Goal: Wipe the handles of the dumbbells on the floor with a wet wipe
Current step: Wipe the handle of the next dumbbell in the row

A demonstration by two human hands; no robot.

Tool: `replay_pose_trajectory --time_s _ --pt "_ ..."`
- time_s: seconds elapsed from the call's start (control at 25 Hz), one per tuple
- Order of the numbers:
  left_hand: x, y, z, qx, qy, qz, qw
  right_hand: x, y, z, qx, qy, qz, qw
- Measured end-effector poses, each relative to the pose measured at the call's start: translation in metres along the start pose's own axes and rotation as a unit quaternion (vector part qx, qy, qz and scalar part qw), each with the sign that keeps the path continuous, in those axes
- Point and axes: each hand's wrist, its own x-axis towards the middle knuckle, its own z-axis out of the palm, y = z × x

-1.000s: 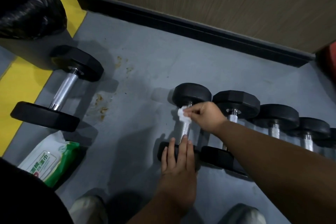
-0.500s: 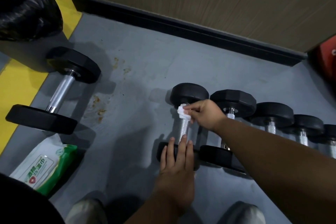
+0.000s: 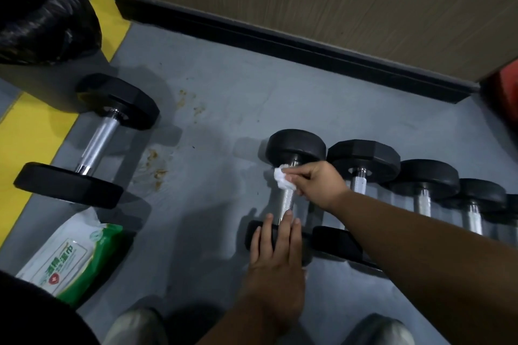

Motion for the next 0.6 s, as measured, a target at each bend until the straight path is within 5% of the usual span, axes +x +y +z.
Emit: replay_pose_trajectory --time_s 0.2,0.4,0.6 --pt "0.001 -0.002 -0.004 0.003 0.004 0.009 1.000 -0.027 0.002 -0.006 -0.098 -0.214 -0.028 0.971" --pt "0.000 -0.001 -0.004 0.011 0.005 -0.006 1.000 0.006 -0.003 -0.006 -0.034 0.020 -0.016 0.999" --pt "-0.002 -0.008 -0.006 0.012 0.000 0.005 1.000 -0.022 0.005 0.005 -0.074 -0.132 -0.033 0.988"
